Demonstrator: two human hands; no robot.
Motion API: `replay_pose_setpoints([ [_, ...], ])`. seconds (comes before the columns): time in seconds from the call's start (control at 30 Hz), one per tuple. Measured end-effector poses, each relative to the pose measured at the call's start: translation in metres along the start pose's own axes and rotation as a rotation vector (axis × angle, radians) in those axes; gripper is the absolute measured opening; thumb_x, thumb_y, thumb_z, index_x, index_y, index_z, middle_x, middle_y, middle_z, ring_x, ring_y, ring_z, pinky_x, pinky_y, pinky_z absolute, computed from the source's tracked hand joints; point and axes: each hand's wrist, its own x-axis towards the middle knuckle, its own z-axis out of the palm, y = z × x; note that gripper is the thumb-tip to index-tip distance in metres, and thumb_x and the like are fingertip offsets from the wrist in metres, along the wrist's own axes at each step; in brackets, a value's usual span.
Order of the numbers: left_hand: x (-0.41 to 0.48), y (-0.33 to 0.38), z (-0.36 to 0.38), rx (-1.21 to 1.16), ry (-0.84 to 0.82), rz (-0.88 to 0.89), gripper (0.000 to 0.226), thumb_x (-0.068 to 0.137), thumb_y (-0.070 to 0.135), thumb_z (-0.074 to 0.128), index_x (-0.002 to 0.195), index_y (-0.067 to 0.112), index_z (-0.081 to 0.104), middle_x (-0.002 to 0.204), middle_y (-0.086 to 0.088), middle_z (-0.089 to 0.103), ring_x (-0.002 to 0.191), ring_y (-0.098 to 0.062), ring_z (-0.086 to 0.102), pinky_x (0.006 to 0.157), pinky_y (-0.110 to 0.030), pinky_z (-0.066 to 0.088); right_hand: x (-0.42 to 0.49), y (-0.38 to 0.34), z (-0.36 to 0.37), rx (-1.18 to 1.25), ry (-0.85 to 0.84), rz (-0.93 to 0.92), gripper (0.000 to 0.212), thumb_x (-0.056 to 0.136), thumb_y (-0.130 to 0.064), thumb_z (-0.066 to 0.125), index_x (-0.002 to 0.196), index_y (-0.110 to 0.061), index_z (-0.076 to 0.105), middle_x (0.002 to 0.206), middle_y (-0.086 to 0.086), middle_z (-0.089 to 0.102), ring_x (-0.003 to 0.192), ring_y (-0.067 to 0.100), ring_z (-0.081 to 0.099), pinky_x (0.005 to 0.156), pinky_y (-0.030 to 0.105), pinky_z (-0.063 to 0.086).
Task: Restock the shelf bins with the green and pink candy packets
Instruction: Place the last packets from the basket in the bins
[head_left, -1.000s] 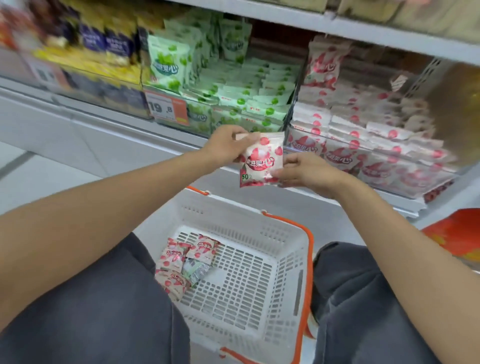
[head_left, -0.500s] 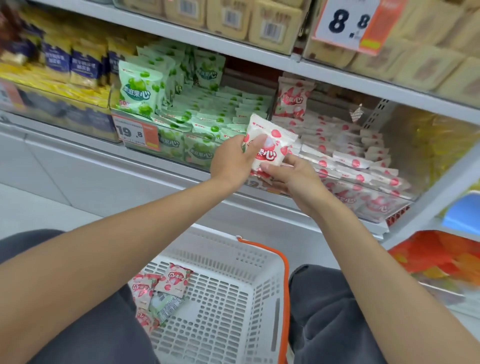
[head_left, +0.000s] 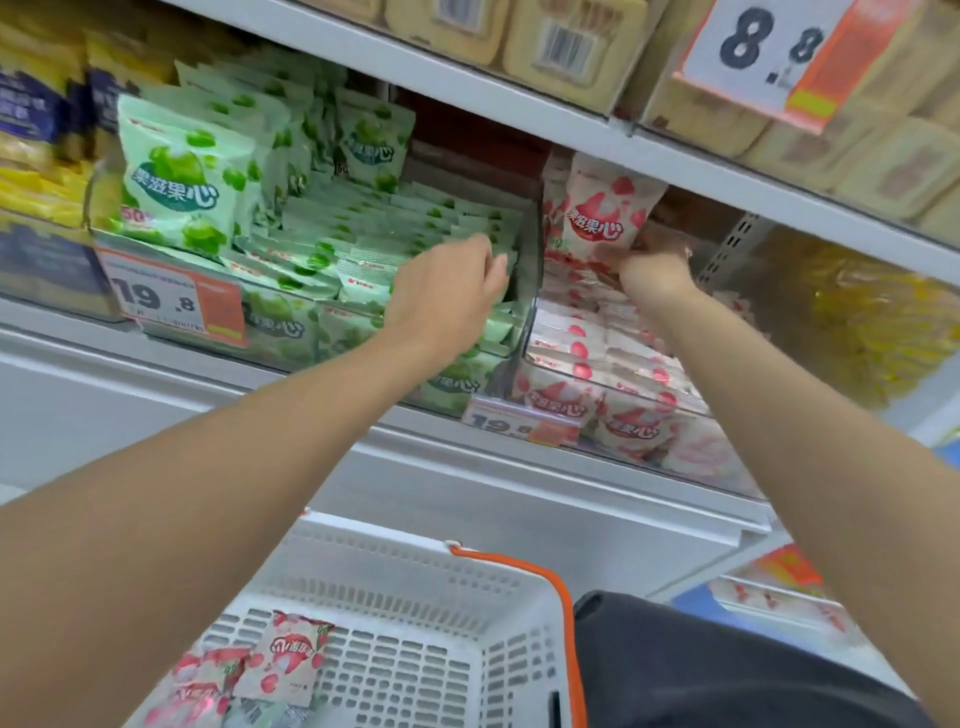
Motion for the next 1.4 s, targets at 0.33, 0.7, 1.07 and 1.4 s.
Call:
replay_pose_setpoints([
  [0.33,0.001,0.000,0.006,0.052,0.004,0.015,0.037,0.106,0.037,0.028,0.098,0.013,0.056,0.078,-0.003,0.061,0.068,-0.029,0.056,0.053,-0.034,0.035,0.020,0.010,0.045,-0.289,0.157,0.049,0.028,0.089,-0.034,0.056,0.099,-0.008,0.058,0.109,0.012,0.061,0.088,0.027,0.061,0.067,0.032,0.048],
  [0.7,-0.006,0.003,-0.004,-0.036,-0.009,0.007,0.036,0.105,0.034,0.033,0.091,0.011,0.057,0.069,-0.001,0.058,0.059,-0.020,0.054,0.052,-0.036,0.043,0.010,0.011,0.014,-0.373,0.073,-0.026,0.010,0.098,-0.015,0.054,0.103,-0.007,0.056,0.103,0.011,0.063,0.094,0.028,0.063,0.075,0.033,0.053],
  [1.07,-0.005,0.002,0.001,0.040,-0.021,0.002,0.036,0.106,0.033,0.031,0.091,0.013,0.056,0.066,0.000,0.056,0.055,-0.018,0.051,0.045,-0.030,0.033,0.027,-0.004,0.022,-0.368,0.073,-0.003,0.038,0.102,-0.025,0.046,0.138,-0.014,0.047,0.138,0.006,0.055,0.117,0.023,0.059,0.078,0.024,0.043],
  [1.4,-0.004,0.001,0.004,0.053,-0.002,0.014,0.036,0.106,0.034,0.031,0.084,0.014,0.052,0.061,0.002,0.052,0.051,-0.016,0.047,0.043,-0.029,0.028,0.030,0.018,0.017,-0.380,0.036,-0.053,0.044,0.100,-0.039,0.047,0.132,-0.009,0.050,0.124,0.008,0.061,0.087,0.019,0.054,0.071,0.029,0.043],
])
